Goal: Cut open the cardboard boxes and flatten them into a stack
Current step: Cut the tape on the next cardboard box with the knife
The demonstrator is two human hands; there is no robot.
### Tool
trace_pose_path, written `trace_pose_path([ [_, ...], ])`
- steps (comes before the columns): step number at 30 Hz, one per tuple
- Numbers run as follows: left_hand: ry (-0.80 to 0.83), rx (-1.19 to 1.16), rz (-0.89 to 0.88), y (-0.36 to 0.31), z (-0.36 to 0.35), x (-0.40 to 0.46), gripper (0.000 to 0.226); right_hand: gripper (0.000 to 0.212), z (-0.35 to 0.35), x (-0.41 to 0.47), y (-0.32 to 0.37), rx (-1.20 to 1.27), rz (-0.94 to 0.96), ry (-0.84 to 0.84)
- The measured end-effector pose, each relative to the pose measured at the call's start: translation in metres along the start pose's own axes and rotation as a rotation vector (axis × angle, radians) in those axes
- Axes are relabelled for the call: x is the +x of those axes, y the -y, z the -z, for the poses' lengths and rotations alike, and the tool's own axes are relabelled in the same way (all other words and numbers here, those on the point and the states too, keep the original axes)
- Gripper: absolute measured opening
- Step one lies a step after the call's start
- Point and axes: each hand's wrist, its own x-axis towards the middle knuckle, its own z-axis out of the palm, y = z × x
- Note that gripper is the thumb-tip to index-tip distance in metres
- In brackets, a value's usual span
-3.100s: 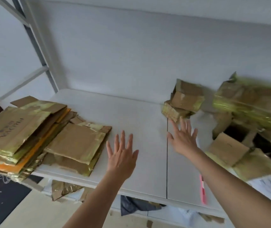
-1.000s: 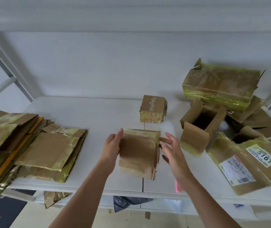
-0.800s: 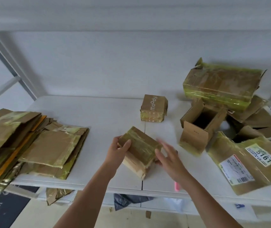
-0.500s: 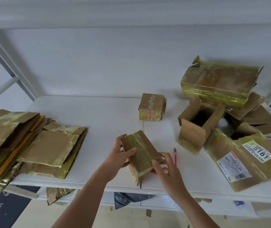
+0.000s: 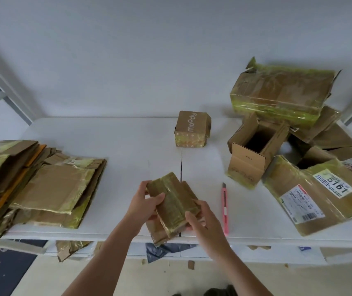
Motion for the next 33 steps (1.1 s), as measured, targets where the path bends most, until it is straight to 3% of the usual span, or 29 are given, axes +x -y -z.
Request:
trace_pose_path([
  [2, -0.022, 0.002, -0.008, 0.001, -0.001, 0.002, 0.032, 0.020, 0.019, 0.008, -0.007, -0.119, 0.027, -0.024],
  [4, -0.005, 0.013, -0.008, 0.002, 0.004, 0.003, 0.035, 0.024, 0.047, 0.019, -0.017, -0.218, 0.009, -0.220],
  [6, 0.023, 0.027, 0.003, 0.002, 0.008, 0.002, 0.036, 0.029, 0.071, 0.027, -0.023, -0.469, -0.034, -0.316],
  [10, 0.052, 0.029, 0.007, 0.001, 0.009, 0.000, 0.034, 0.039, 0.096, 0.040, -0.020, -0.867, -0.142, -0.111],
  [11, 0.053, 0.030, 0.007, 0.000, 0.009, 0.000, 0.033, 0.042, 0.098, 0.044, -0.014, -1.038, -0.094, -0.015],
  [13, 0.048, 0.030, 0.007, 0.000, 0.009, 0.001, 0.031, 0.048, 0.102, 0.048, -0.012, -1.283, 0.178, 0.116],
  [16, 0.024, 0.023, 0.012, 0.000, 0.008, 0.002, 0.031, 0.045, 0.107, 0.054, -0.017, -1.418, 0.457, 0.158],
  [18, 0.011, 0.028, 0.010, 0.002, 0.007, 0.003, 0.032, 0.039, 0.110, 0.060, -0.022, -1.389, 0.518, 0.079],
  [21, 0.012, 0.043, 0.008, 0.002, 0.007, 0.004, 0.032, 0.023, 0.118, 0.073, -0.024, -1.149, 0.540, -0.148],
  [24, 0.015, 0.058, 0.015, 0.001, 0.008, 0.006, 0.030, 0.015, 0.100, 0.080, -0.003, -0.606, 0.483, -0.279],
  [26, 0.013, 0.065, 0.019, 0.001, 0.009, 0.006, 0.030, 0.008, 0.074, 0.079, 0.027, -0.255, 0.399, -0.268],
  [28, 0.012, 0.070, 0.027, 0.001, 0.009, 0.007, 0.031, 0.002, 0.047, 0.078, 0.051, -0.054, 0.333, -0.214],
  [33, 0.004, 0.080, 0.034, 0.001, 0.008, 0.008, 0.033, 0.010, -0.005, 0.078, 0.074, 0.189, 0.247, -0.070],
])
